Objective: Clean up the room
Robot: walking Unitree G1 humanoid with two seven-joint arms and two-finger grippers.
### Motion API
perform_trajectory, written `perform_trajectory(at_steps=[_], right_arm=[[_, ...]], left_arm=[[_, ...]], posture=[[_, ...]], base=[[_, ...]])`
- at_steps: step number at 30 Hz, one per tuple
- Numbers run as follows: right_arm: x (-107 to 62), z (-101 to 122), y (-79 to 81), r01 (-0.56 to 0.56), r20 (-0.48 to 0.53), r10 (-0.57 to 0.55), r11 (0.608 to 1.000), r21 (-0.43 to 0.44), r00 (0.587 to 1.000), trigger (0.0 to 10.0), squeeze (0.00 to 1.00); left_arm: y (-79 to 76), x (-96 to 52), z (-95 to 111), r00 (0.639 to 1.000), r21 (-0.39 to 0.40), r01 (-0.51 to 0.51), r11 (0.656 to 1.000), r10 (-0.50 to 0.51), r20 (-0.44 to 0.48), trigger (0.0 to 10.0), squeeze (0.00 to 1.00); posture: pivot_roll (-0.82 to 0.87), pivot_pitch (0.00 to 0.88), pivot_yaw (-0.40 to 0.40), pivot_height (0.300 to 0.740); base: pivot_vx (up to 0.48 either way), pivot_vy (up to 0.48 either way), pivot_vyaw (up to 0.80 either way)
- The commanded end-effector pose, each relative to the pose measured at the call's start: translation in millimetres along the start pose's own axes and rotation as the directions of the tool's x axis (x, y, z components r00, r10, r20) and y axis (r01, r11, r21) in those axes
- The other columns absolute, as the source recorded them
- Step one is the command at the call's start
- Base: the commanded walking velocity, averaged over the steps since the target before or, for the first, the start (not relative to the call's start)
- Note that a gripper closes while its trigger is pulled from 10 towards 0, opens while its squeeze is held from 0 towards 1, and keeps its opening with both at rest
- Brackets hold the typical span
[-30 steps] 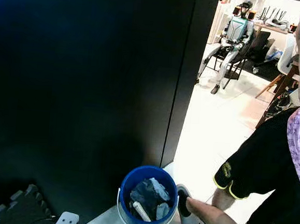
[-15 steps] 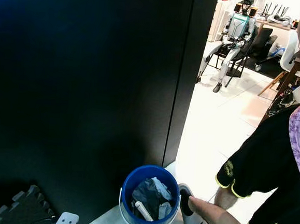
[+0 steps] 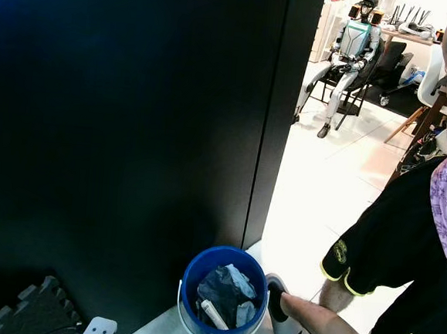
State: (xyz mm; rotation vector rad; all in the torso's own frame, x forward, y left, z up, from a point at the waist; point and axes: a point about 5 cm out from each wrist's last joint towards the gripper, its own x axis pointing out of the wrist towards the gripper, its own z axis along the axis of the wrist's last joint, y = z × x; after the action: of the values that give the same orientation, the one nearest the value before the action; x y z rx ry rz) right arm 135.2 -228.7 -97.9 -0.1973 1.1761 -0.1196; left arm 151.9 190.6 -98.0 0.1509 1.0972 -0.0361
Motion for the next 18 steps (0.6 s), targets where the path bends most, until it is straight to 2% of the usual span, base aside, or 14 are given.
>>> perform_trajectory(at_steps=[1,18], right_arm=[[-0.2,-2.9,2.6,-0.008,-0.011,0.008,1.000,-0.005,1.000,10.0,0.00],[-0.4,-6.2,5.4,-0.020,-0.018,0.019,1.000,-0.014,1.000,10.0,0.00]], left_arm=[[5.1,-0.7,-4.1,1.000,0.010,-0.010,1.000,0.010,-0.017,10.0,0.00],[6.5,-0.6,-2.5,1.000,0.025,0.001,1.000,0.000,-0.021,10.0,0.00]], posture=[[0.08,0.000,-0.060,0.740],[0.09,0.000,-0.053,0.740]], base=[[0.000,0.000,0.00],[0.000,0.000,0.00]])
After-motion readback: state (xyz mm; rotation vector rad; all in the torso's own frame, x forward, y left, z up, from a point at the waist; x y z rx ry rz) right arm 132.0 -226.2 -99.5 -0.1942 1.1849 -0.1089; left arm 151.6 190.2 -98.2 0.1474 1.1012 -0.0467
